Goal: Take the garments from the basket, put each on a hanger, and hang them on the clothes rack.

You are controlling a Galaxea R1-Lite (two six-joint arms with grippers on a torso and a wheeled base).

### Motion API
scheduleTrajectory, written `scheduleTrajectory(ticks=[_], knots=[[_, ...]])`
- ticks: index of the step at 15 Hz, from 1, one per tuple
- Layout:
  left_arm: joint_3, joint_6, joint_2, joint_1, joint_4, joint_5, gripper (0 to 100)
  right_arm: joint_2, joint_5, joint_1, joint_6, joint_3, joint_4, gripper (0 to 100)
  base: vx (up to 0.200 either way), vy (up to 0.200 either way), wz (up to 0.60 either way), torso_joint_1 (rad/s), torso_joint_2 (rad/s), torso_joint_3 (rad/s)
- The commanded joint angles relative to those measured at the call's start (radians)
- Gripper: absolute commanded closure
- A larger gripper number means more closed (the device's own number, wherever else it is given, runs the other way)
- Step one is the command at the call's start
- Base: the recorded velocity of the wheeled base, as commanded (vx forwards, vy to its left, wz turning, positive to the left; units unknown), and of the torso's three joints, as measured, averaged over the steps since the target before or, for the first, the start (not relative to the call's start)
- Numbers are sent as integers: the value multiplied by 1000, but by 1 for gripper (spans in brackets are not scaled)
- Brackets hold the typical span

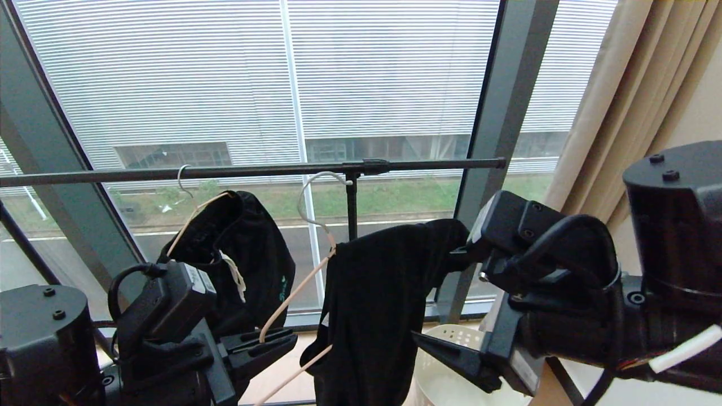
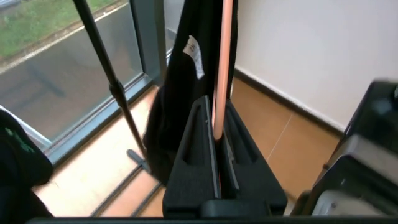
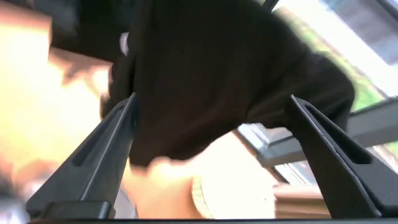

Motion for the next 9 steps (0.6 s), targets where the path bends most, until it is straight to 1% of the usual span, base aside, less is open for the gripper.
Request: scheduleTrajectory(ticks=[1,2,3,4,5,6,7,9], knots=[[26,17,-4,10,0,-14,100,-36,138,-111,-133,-113,136,0,0,0,0,0,0,0],[40,20,-7,10,0,-16,100,-36,223,-150,-220,-172,219,0,0,0,0,0,0,0],[46,22,-10,10,0,-16,100,-34,256,-164,-258,-197,257,0,0,0,0,0,0,0],[63,25,-18,7,0,-16,100,-19,361,-207,-367,-300,398,0,0,0,0,0,0,0],[74,28,-30,7,0,-17,100,1,407,-219,-403,-350,473,0,0,0,0,0,0,0],[85,32,-48,5,0,-28,100,30,477,-229,-429,-430,590,0,0,0,0,0,0,0],[91,43,-58,8,0,-50,100,53,508,-235,-438,-461,628,0,0,0,0,0,0,0],[97,52,-68,10,0,-85,100,107,568,-255,-464,-498,638,0,0,0,0,0,0,0]])
